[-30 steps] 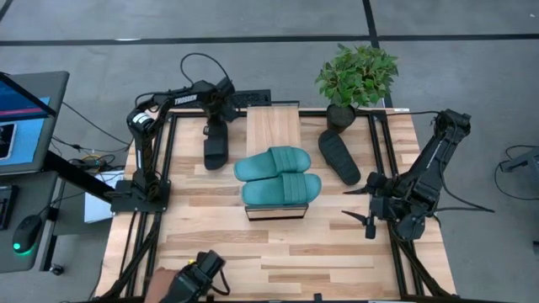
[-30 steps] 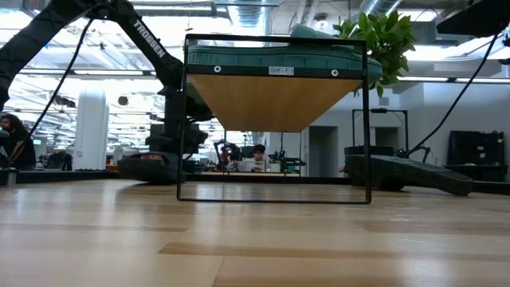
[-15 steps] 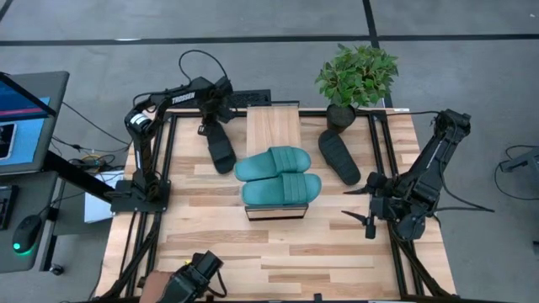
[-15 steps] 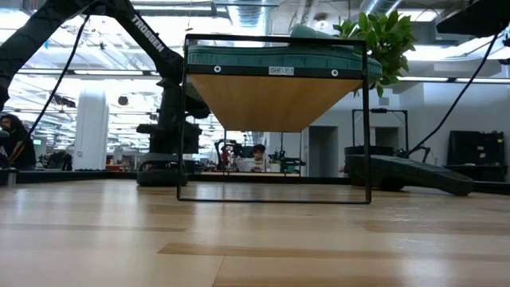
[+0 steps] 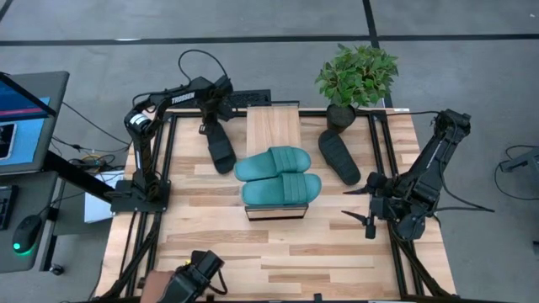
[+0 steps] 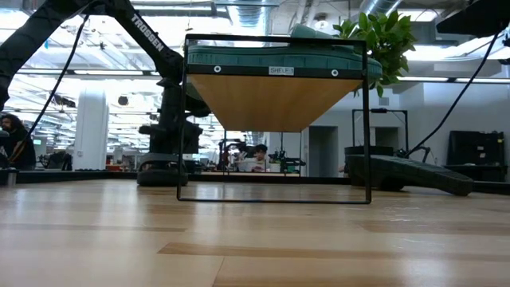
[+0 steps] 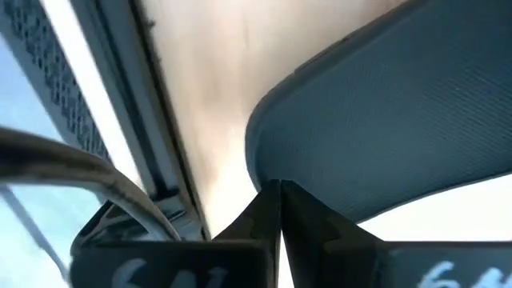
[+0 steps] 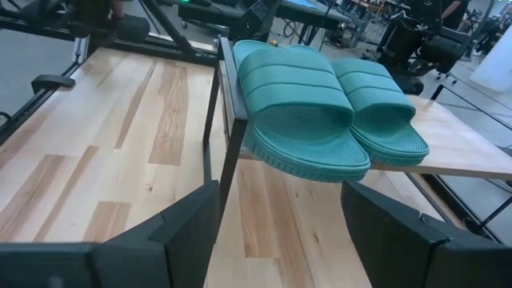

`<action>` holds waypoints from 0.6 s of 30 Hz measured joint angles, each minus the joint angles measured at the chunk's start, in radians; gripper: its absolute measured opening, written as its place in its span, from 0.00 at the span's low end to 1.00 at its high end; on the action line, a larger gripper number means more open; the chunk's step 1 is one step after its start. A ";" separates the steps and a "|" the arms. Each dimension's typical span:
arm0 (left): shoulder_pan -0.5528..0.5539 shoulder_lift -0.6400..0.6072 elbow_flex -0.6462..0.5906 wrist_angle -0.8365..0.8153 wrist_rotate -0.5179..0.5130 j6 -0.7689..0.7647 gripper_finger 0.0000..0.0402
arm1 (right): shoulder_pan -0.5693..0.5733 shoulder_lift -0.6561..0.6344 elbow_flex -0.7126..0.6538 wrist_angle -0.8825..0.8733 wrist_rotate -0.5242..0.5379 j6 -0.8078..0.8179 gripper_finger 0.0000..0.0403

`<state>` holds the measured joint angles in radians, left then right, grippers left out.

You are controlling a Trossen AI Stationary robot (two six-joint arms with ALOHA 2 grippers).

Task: Pick and place slides into the shelf
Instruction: Put the left black slipper on the shelf

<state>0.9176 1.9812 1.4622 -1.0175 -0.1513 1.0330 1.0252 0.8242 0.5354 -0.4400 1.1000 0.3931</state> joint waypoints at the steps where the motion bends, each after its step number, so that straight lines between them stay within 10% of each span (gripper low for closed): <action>1: 0.000 0.000 0.000 0.004 -0.017 -0.005 0.00 | 0.000 0.000 0.000 0.000 0.000 0.000 0.63; 18: 0.003 -0.001 0.001 0.022 -0.070 -0.157 0.33 | 0.000 0.000 0.000 0.007 -0.002 0.001 0.63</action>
<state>0.9203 1.9800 1.4628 -0.9955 -0.2214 0.8761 1.0252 0.8242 0.5354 -0.4334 1.0976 0.3939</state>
